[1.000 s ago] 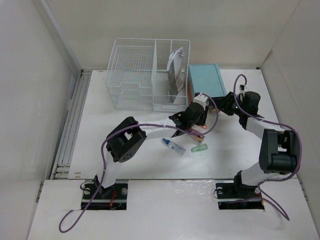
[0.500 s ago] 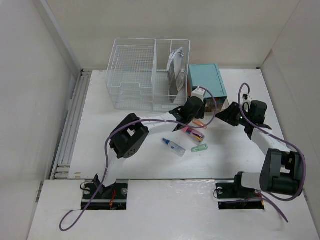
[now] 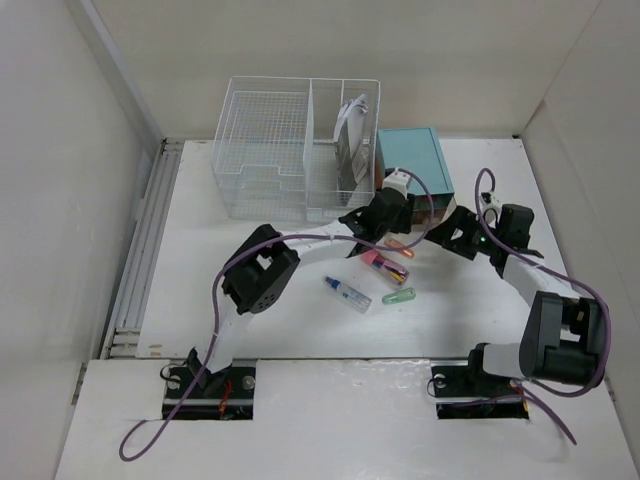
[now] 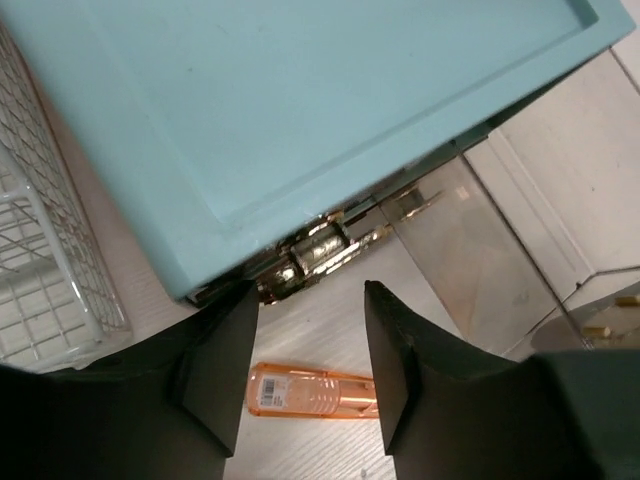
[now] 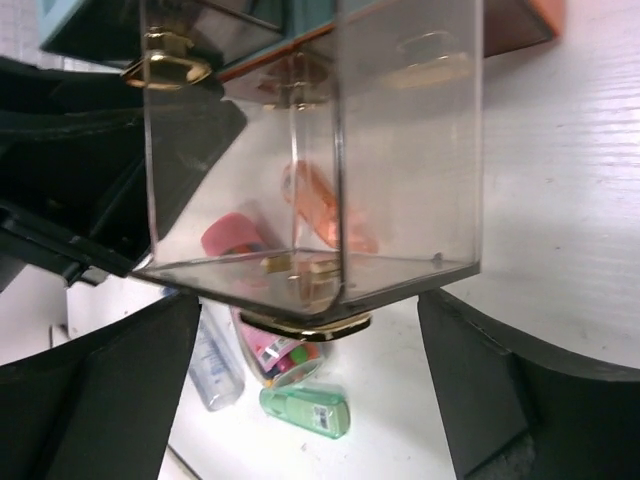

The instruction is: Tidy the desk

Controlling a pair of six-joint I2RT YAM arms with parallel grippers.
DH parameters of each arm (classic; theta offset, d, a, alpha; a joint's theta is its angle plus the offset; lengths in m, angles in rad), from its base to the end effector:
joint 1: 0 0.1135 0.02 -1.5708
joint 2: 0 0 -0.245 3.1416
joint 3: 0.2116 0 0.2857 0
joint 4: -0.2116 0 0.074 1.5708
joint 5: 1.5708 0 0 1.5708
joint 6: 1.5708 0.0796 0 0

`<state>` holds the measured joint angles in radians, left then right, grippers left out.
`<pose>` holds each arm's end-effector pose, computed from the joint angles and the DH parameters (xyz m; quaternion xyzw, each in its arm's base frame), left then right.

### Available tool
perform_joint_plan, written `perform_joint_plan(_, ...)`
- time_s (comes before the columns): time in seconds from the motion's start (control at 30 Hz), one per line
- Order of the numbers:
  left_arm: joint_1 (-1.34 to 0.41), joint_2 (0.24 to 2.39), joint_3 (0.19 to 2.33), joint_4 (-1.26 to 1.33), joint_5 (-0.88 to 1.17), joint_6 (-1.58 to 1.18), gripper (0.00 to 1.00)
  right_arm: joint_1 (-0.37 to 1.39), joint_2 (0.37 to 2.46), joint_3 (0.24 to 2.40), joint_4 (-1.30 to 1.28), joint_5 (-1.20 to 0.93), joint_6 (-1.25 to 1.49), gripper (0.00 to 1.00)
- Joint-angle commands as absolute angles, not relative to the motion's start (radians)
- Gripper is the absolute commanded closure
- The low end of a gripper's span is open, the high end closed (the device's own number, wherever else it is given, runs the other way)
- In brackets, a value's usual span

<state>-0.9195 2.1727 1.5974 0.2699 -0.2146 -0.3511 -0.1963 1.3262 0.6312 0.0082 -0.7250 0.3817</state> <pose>0.3593 -0.4434 0.1682 0.1640 0.7874 -0.2794 0.5245 0.3211 -0.0100 0.1337 0.0955 0.8533 0.3562 0.3686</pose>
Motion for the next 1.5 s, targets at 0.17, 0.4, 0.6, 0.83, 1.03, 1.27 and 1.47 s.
perform_joint_plan(0.17, -0.946, 1.988, 1.427, 0.334, -0.248, -0.318, 0.48, -0.206, 1.169, 0.643, -0.081, -0.844, 0.321, 0.03)
perform_joint_plan(0.4, -1.043, 1.763, 1.269, 0.287, -0.351, -0.347, 0.47, -0.206, 1.036, 0.684, -0.245, -0.864, 0.252, 0.33)
perform_joint_plan(0.6, -1.132, 1.539, 1.094, 0.134, -0.535, -0.475, 0.61, -0.147, 0.991, 0.765, -0.319, -0.847, 0.121, 0.81)
perform_joint_plan(0.83, -1.224, 1.269, 0.809, -0.041, -0.633, -0.825, 0.75, 0.144, 1.135, 0.951, -0.448, -0.700, -0.127, 0.54)
perform_joint_plan(1.03, -1.292, 1.083, 0.674, -0.092, -0.667, -0.983, 0.63, 0.441, 1.320, 1.081, -0.514, -0.347, -0.270, 0.30)
perform_joint_plan(1.27, -1.311, 1.045, 0.653, -0.139, -0.676, -1.002, 0.51, 0.635, 1.518, 1.163, -0.543, -0.022, -0.327, 0.22)
perform_joint_plan(1.47, -1.331, 1.023, 0.632, -0.140, -0.676, -1.023, 0.48, 0.644, 1.635, 1.181, -0.543, 0.051, -0.336, 0.22)
